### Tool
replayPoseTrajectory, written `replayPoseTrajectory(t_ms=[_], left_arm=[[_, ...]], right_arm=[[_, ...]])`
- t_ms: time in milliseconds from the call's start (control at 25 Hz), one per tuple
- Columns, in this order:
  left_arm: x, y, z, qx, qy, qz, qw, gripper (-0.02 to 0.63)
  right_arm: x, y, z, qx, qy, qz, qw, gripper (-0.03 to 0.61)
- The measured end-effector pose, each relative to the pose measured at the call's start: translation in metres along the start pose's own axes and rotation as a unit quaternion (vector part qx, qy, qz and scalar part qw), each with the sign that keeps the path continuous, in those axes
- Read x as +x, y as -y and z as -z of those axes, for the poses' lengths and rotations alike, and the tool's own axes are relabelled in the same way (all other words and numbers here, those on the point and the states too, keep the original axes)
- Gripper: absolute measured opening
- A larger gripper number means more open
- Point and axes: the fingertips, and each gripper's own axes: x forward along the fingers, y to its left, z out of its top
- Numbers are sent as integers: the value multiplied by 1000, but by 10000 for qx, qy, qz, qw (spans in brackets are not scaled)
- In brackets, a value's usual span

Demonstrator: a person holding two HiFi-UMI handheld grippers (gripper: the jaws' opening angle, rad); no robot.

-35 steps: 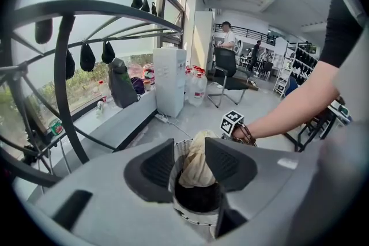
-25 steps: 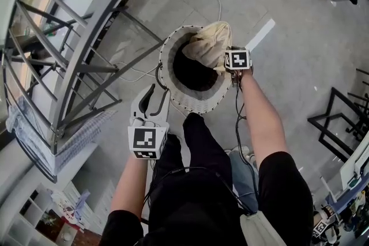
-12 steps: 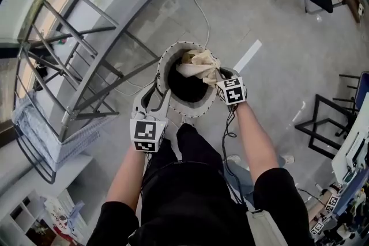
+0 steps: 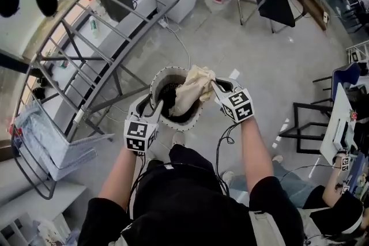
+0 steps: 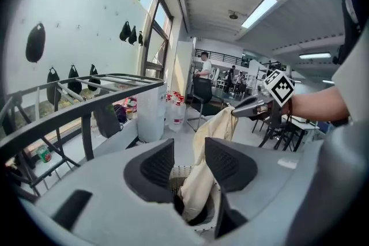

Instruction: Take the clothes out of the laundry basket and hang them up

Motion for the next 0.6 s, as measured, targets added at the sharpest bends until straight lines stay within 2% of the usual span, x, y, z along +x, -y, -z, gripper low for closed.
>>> replayPoseTrajectory(t_ms=[280,440,600], left_arm=[[-21,37,-17,266,153,875,9957,200],[-24,58,-30,532,211,1194,9912,227],[-21,74,-42,624,263,1562,9854,258]], right_arm=[[-89,-60,-84,-331,908,85,9953,35],[-138,-84,-131,-704,1354,113,9882,35],[-181,-109,-173,-1026,1813,17,9781,35]])
